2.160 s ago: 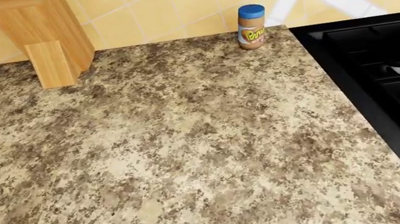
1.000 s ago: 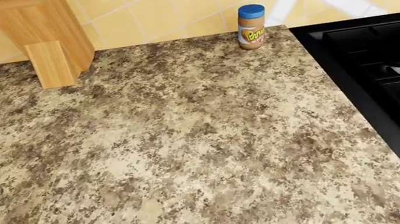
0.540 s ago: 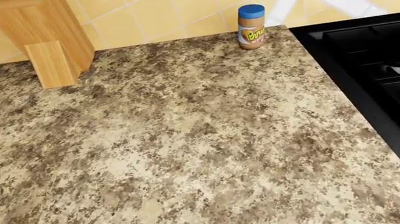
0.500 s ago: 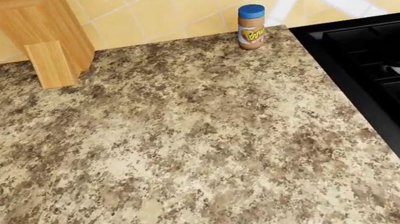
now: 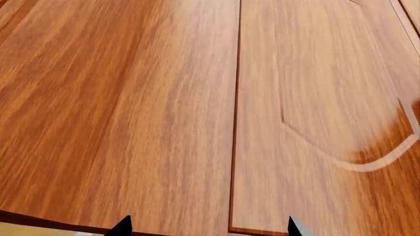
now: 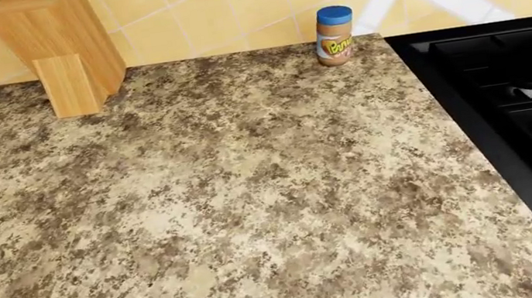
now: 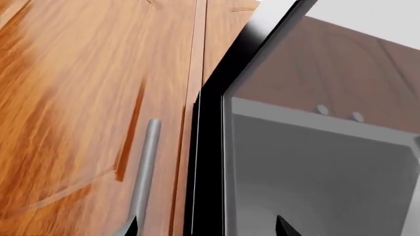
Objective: Close the microwave door
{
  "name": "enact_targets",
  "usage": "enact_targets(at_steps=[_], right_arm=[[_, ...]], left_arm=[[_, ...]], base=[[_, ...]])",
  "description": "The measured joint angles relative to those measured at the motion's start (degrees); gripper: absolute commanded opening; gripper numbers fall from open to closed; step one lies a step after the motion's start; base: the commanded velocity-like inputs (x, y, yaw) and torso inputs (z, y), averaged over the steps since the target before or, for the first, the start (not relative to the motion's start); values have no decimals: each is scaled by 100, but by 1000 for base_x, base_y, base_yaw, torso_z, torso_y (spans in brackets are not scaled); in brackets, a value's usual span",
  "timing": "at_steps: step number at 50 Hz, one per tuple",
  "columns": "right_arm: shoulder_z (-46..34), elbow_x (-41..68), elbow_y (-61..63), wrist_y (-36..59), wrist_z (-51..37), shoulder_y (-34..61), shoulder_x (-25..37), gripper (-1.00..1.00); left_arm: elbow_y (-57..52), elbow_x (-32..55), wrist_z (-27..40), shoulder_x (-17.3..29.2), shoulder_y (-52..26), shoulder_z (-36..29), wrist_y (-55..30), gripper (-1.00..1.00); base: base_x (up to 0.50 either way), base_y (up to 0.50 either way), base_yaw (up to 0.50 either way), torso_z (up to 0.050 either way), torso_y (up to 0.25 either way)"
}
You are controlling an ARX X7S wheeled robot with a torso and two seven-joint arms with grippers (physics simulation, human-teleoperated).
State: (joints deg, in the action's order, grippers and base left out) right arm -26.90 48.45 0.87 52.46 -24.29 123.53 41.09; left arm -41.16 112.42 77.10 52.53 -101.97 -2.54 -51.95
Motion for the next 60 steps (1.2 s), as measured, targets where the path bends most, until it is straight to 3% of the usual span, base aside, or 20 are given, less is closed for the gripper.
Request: enact_targets(at_steps=[36,60], right_arm=[[-38,-333,-389,-355,191,-314,184,100],[-79,-667,-1512,-839,523,-259,-74,100]], left_arm=[[-47,7,-5,43,6,-79,90,100],[-63,-29,-40,67,52,-109,143,100]], base=[[0,0,0,0,0],[0,0,0,0,0]])
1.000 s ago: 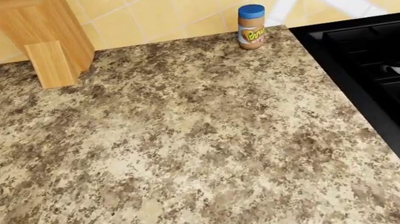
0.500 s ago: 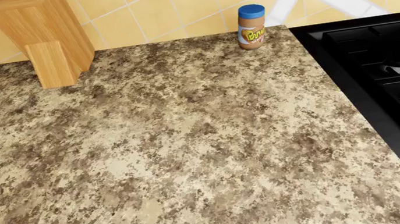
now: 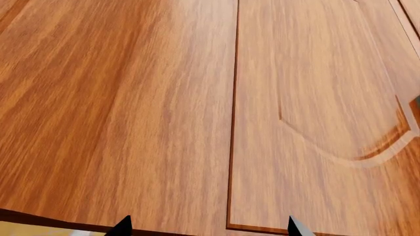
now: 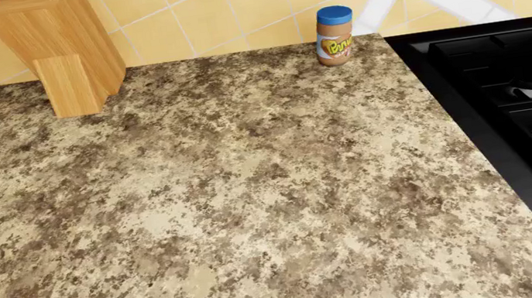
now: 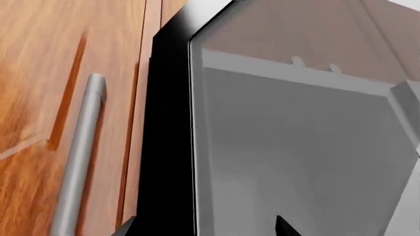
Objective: Close the microwave door
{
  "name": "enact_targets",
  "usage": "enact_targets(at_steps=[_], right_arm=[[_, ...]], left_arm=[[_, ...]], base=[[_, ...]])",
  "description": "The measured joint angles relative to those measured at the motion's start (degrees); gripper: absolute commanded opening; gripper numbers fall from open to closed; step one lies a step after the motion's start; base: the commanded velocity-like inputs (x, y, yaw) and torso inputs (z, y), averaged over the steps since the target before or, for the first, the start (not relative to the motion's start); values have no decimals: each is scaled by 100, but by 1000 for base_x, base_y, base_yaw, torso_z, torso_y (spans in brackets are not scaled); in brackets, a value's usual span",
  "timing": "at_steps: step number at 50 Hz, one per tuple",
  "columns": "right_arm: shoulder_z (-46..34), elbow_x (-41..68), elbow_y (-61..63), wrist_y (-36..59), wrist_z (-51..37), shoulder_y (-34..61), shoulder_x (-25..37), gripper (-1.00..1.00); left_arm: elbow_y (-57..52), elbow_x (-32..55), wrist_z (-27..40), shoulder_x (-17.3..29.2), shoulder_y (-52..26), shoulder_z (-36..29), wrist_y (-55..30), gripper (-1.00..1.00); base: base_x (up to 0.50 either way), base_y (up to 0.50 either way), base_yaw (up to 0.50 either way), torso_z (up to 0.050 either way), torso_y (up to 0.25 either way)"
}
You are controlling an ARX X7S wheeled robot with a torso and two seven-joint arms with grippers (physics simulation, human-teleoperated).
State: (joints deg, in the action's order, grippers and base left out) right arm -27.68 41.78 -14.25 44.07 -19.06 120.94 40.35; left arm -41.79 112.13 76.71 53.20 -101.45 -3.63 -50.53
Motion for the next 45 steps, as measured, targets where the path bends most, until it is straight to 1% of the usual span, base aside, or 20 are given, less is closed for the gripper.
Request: enact_targets(at_steps=[16,45], right_arm=[[39,-164,-758,-276,124,108,-157,100],[-35,-453,-1568,-681,425,98,-207,100]], left_arm=[[-19,2,1,13,-5,-37,33,100],[-33,-26,-23,33,21,-93,88,100]], base=[[0,0,0,0,0],[0,0,0,0,0]])
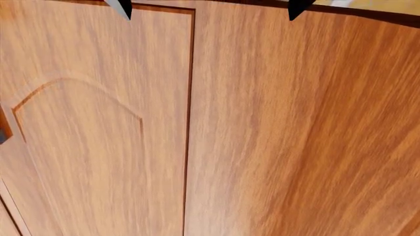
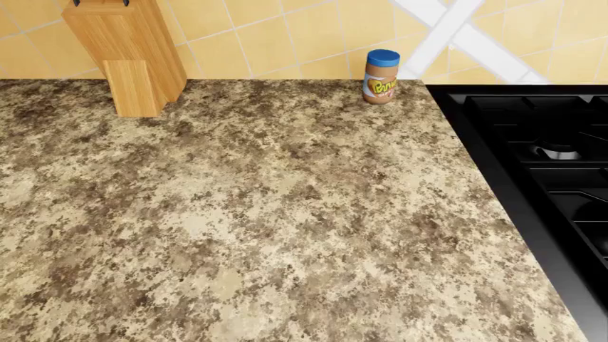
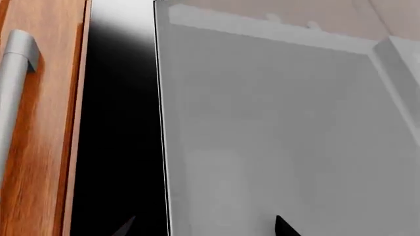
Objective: Close the microwave door
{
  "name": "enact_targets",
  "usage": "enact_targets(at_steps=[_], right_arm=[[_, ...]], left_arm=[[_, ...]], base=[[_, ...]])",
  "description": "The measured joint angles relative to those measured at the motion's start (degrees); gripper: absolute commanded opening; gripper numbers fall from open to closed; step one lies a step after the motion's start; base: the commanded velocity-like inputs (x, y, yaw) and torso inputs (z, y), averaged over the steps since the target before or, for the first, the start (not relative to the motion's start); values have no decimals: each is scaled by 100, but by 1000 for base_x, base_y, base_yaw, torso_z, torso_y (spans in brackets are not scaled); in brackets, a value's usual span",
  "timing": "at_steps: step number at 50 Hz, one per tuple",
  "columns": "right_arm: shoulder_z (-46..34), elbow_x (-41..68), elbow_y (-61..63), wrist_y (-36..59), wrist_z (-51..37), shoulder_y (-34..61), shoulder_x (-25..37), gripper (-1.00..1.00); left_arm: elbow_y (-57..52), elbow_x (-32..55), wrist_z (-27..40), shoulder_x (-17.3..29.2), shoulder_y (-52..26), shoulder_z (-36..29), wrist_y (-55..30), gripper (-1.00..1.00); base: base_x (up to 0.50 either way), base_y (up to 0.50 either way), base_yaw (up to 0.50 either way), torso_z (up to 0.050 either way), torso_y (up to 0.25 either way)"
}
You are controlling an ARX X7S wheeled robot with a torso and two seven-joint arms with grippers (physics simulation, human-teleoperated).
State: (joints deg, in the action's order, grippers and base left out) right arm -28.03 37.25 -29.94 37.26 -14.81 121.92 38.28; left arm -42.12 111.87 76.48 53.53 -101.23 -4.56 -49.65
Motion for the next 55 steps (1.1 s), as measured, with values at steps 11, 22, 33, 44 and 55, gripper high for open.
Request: enact_targets(at_steps=[11,22,33,44,55], right_arm=[[115,51,-551,-77,198,94,-87,100],[37,-102,-1391,-16,604,438,-245,100],[-112,-306,-2432,-102,1264,856,-427,100],[735,-1058,-3323,134,2069,1217,-679,100],[2095,-2185,-3324,690,2786,1282,-922,100]], left_arm=[[-16,-9,-9,11,29,-9,26,100],[-28,-28,-24,19,43,-19,47,100],[-57,-33,-20,11,48,-52,66,100],[-84,-43,-17,-1,66,-86,86,100],[-115,-57,-15,-19,104,-123,107,100]], base=[[0,0,0,0,0],[0,0,0,0,0],[0,0,0,0,0],[0,0,0,0,0],[0,0,0,0,0]])
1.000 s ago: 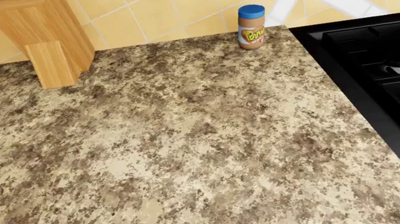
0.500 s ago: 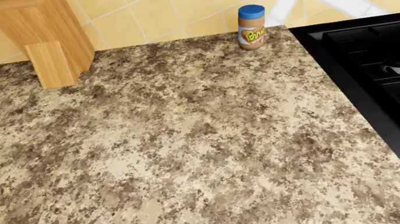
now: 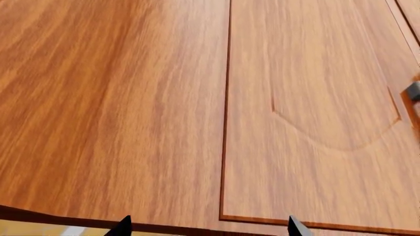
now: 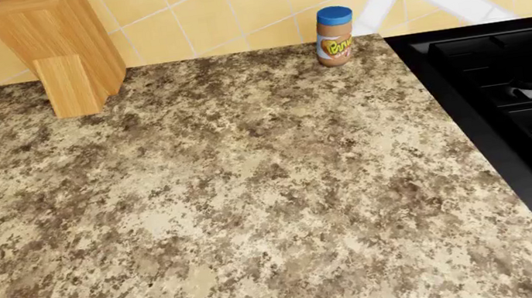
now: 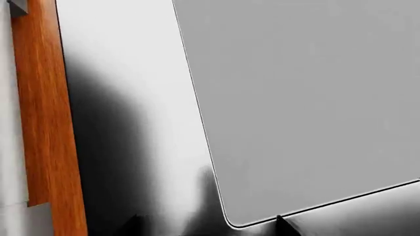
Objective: Close the microwave door
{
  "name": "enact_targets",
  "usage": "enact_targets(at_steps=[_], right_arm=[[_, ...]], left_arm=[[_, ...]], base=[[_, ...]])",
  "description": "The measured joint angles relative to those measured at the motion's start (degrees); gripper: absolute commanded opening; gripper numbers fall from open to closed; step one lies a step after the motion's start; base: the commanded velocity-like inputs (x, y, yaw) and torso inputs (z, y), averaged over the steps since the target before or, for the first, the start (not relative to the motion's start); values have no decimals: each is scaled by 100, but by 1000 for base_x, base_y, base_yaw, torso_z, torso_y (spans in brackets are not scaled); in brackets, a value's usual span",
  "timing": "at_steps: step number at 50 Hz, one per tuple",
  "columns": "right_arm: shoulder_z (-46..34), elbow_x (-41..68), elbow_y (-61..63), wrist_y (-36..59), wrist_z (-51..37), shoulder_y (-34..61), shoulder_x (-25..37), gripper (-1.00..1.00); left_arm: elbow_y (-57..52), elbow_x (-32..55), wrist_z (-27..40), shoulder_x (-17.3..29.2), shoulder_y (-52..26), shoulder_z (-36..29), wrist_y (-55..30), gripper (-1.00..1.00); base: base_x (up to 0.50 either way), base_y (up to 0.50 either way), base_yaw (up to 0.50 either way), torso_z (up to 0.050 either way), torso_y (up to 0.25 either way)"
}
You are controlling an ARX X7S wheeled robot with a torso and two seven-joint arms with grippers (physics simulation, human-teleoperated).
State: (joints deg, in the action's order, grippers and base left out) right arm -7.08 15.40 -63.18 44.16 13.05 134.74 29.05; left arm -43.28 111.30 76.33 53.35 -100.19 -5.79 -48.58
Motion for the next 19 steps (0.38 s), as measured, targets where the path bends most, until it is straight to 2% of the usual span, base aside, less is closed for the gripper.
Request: enact_targets(at_steps=[19], right_arm=[[816,305,610,1416,784,25,38,100]], left_arm=[[-21,-10,-5,2,15,-54,22,100]], base=[[0,0,0,0,0]])
